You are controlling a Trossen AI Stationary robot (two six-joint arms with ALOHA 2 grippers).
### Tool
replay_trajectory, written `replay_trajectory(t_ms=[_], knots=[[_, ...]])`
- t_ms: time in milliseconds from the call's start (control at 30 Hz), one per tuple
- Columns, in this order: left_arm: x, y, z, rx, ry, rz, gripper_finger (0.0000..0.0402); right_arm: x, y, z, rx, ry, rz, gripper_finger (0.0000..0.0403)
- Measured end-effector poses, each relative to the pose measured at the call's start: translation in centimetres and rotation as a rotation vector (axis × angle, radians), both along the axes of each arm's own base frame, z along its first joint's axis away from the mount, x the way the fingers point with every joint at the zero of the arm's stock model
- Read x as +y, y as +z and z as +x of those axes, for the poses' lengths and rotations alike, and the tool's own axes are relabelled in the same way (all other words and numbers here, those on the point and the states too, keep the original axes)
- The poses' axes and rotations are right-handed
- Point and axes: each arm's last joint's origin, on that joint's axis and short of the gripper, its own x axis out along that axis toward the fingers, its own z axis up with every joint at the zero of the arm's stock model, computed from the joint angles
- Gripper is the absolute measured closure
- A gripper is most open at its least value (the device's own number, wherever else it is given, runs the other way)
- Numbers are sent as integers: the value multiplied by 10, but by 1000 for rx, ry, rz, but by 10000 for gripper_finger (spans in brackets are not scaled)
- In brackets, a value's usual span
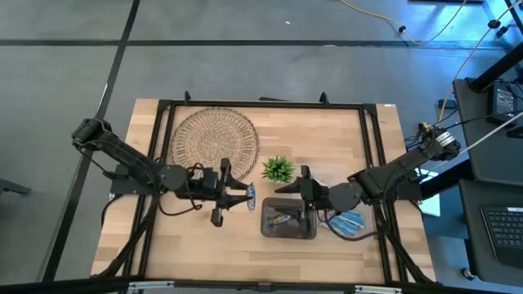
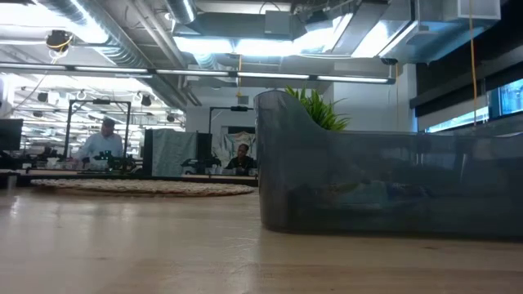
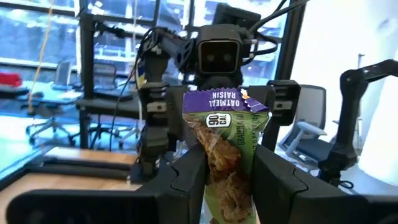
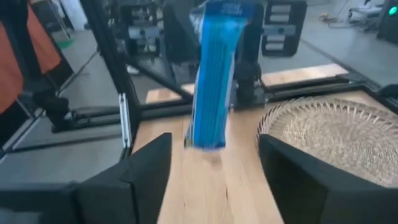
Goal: Pick and place Granola Bars by type
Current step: Put the violet granola bar into the black bin
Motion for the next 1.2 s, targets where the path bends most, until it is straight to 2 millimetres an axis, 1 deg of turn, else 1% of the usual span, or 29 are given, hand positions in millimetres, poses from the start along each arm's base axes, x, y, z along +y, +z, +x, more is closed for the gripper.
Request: replay_trajectory(t_ms=[133,267,500,633,767,867,1100,1200], knots=[[6,2,5,-46,-31,41,297,-4,1,11,-57,-19,-17,120],[10,3,8,-79,-28,94,297,-4,-4,25,-114,-34,-13,100],[14,4,10,-94,-11,94,297,-7,-12,39,-134,0,16,103],[14,7,9,-126,-20,101,297,-11,-20,48,-129,-13,38,103],[13,8,9,-131,-17,130,297,-13,-22,53,-151,-22,42,107],[14,8,9,-130,-6,131,297,-13,-21,53,-153,-22,44,129],[14,8,9,-126,13,122,297,-13,-22,53,-150,-20,38,226],[14,8,9,-126,13,121,297,-13,-22,53,-149,-20,37,258]])
